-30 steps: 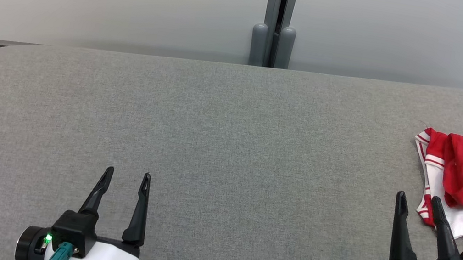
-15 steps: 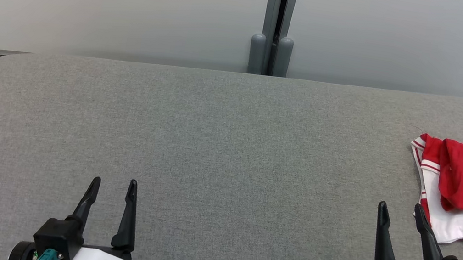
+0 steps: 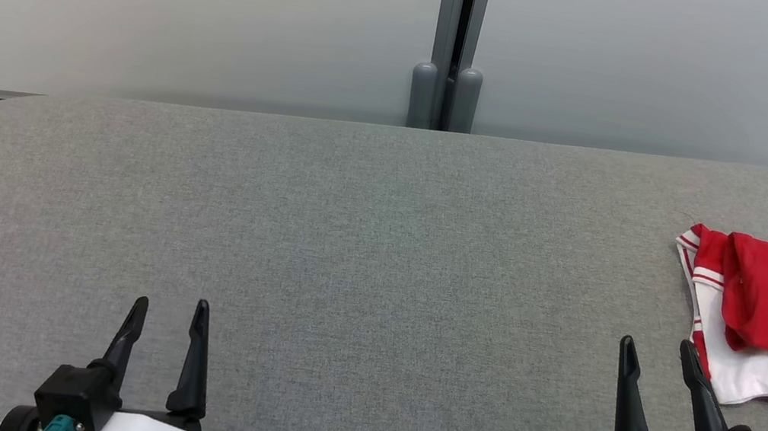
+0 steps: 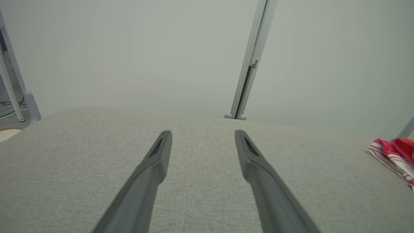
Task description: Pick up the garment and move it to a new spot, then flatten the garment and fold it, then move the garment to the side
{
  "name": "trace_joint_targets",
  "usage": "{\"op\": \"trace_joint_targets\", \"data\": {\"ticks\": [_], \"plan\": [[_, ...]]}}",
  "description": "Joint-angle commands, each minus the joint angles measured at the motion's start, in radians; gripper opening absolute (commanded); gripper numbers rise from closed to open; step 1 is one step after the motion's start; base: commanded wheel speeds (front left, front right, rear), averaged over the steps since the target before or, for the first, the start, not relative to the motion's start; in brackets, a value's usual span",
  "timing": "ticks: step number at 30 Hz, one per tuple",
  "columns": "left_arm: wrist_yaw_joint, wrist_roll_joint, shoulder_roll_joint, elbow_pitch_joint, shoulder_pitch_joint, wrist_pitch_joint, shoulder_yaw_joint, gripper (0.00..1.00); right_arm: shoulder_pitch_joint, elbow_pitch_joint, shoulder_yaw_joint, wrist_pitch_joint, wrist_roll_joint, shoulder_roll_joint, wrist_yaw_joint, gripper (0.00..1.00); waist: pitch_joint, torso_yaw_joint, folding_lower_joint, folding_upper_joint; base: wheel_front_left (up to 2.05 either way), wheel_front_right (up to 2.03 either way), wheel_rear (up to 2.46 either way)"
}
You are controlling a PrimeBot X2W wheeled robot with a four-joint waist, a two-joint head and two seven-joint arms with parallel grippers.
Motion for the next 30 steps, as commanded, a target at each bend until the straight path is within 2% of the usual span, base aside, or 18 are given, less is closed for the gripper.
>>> {"op": "trace_joint_targets", "data": {"ticks": [1, 9, 10, 16, 30], "plan": [[0.005, 0.010, 0.004, -0.003, 0.002, -0.001, 0.010, 1.00, 0.004, -0.005, -0.001, 0.000, 0.003, 0.000, 0.000, 1.00, -0.001, 0.000, 0.0000, -0.0001, 0.00, 0.00, 0.00], [-0.004, -0.012, 0.004, -0.001, 0.012, -0.001, 0.024, 1.00, 0.008, -0.001, 0.008, 0.000, 0.009, 0.000, 0.000, 1.00, -0.008, -0.003, 0.0000, -0.0001, 0.00, 0.00, 0.00], [-0.002, -0.009, 0.000, 0.000, 0.004, 0.000, 0.019, 0.00, 0.001, 0.002, 0.007, 0.000, 0.005, 0.000, 0.000, 0.00, -0.009, -0.003, 0.0000, -0.0001, 0.00, 0.00, 0.00], [-0.003, -0.018, -0.004, 0.040, 0.025, 0.002, 0.015, 0.00, 0.029, 0.040, 0.007, 0.002, 0.014, 0.006, 0.000, 0.00, -0.009, -0.003, 0.0000, -0.0001, 0.00, 0.00, 0.00], [-0.049, -0.269, 0.006, 0.048, -0.008, 0.063, 0.055, 0.00, 0.008, 0.039, -0.022, 0.062, 0.286, 0.001, 0.000, 0.00, -0.009, -0.005, 0.0000, -0.0001, 0.00, 0.00, 0.00]]}}
